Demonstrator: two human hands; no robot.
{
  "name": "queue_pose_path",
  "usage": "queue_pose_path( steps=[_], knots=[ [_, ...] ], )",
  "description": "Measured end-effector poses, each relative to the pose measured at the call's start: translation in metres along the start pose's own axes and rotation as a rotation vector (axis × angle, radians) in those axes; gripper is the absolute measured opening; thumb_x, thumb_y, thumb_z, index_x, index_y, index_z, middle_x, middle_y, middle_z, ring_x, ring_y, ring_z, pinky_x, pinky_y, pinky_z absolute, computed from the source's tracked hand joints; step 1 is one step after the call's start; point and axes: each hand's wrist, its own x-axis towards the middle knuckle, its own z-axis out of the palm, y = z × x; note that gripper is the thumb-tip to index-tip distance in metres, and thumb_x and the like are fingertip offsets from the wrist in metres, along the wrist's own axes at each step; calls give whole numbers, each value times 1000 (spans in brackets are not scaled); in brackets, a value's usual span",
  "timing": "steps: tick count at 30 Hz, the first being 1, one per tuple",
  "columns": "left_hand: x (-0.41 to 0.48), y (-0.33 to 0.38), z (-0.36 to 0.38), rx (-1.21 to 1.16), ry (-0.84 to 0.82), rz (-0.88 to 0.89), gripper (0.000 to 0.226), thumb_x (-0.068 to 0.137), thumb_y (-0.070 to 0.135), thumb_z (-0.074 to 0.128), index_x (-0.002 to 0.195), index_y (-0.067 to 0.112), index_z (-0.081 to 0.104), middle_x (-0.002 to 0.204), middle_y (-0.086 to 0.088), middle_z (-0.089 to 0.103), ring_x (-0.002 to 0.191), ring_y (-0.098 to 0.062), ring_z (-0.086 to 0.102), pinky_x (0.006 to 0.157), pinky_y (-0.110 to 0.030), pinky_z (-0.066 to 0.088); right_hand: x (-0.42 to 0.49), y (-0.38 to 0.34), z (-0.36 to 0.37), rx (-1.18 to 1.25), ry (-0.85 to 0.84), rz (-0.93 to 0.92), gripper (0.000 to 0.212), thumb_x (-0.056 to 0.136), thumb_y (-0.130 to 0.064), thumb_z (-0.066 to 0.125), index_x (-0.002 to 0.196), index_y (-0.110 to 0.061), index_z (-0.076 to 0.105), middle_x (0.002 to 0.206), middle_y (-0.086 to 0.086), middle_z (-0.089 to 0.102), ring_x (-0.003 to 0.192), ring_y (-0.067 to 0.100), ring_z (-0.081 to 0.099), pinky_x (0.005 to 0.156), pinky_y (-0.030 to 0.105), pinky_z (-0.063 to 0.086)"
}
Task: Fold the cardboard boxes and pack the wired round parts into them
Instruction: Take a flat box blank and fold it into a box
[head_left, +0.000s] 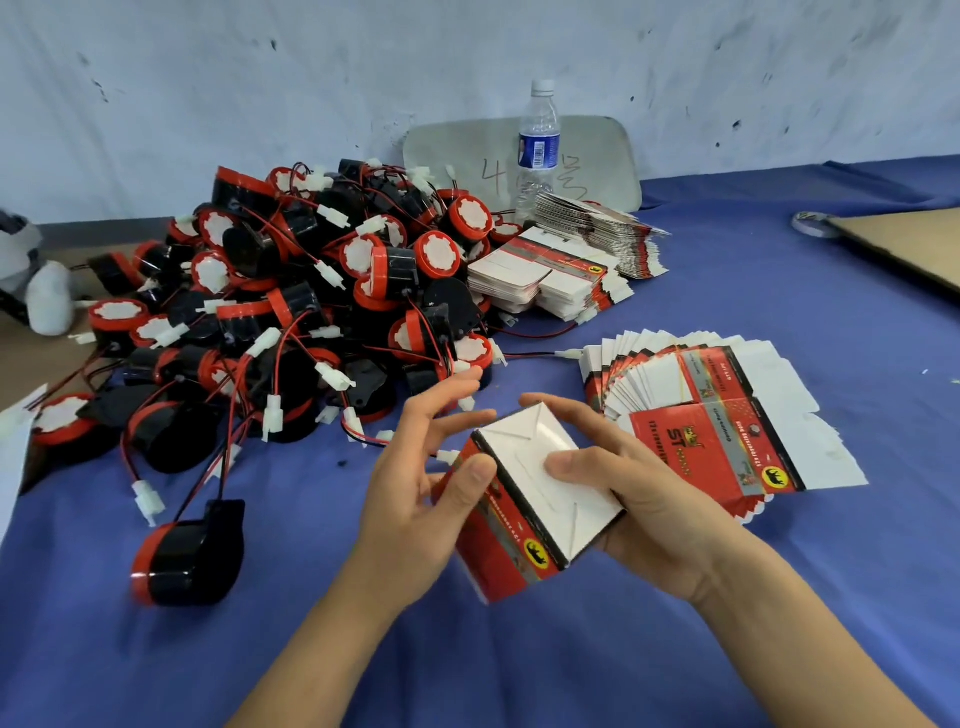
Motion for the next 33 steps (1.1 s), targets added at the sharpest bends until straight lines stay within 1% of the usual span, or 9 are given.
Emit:
queue_pose_path(
  steps=[5, 8, 10, 14, 16, 21, 25, 30, 33],
  knots=[
    [11, 0, -2, -345, 215, -359, 54, 82, 57, 63, 123, 24, 53, 124, 2, 63, 109, -14, 63, 85, -28, 53, -1, -1, -1, 379, -45, -138, 70, 44, -17, 93, 110, -13, 72, 102, 11, 72, 83, 22, 71, 71, 35, 60],
    [8, -1, 3, -740, 63, -763, 71, 77, 56, 62, 131, 11, 57, 128, -16, 59, 111, -26, 59, 95, -45, 48, -3, -1, -4, 406, -89, -183, 57, 49, -26, 93, 102, -14, 76, 98, 8, 74, 85, 19, 72, 73, 34, 59],
    [6, 1, 7, -979, -31, -852, 68, 65, 43, 85, 119, 5, 68, 116, -15, 68, 101, -25, 67, 81, -40, 58, -1, 2, -4, 354, -58, -196, 54, 50, -31, 92, 99, -16, 77, 97, 6, 75, 85, 17, 72, 72, 32, 59],
    [2, -6, 6, -1265, -28, -823, 66, 33, 14, 100, 94, 3, 77, 89, -14, 75, 72, -22, 74, 51, -30, 59, 1, 5, -1, 227, 36, -194, 37, 57, -31, 89, 91, -20, 78, 90, 6, 75, 77, 15, 72, 65, 29, 58],
    [3, -4, 0, -1285, -71, -813, 62, 38, 17, 99, 95, 3, 77, 87, -13, 75, 72, -23, 74, 54, -31, 60, 3, 6, -1, 176, 59, -190, 19, 74, -28, 73, 91, -23, 78, 90, 5, 75, 77, 14, 72, 64, 28, 58],
    [5, -1, -4, -1188, -64, -769, 69, 33, 26, 99, 96, 8, 77, 90, -12, 74, 76, -26, 73, 61, -36, 60, 7, 8, 1, 50, 82, -195, 19, 84, -19, 62, 94, -27, 76, 92, 4, 73, 76, 12, 69, 61, 27, 57],
    [5, -2, -1, -1151, -43, -781, 76, 27, 25, 100, 98, 8, 77, 95, -14, 74, 78, -27, 73, 59, -36, 60, 9, 16, 0, -45, 141, -232, 38, 97, -10, 44, 95, -32, 75, 88, -1, 73, 73, 6, 67, 56, 21, 53],
    [6, -7, -7, -1183, -41, -713, 74, 33, 19, 99, 102, 8, 76, 98, -14, 74, 81, -28, 73, 58, -37, 59, 10, 21, 0, -146, 91, -267, 41, 87, -20, 44, 111, -46, 65, 107, -1, 71, 91, 14, 64, 79, 35, 53],
    [6, -10, -11, -1145, -73, -710, 66, 34, 19, 99, 95, 6, 78, 94, -14, 75, 81, -28, 74, 60, -39, 60, 9, 23, 3, -218, 75, -355, 46, 87, -20, 45, 117, -52, 59, 112, -10, 69, 98, 9, 65, 78, 27, 55]
  ],
)
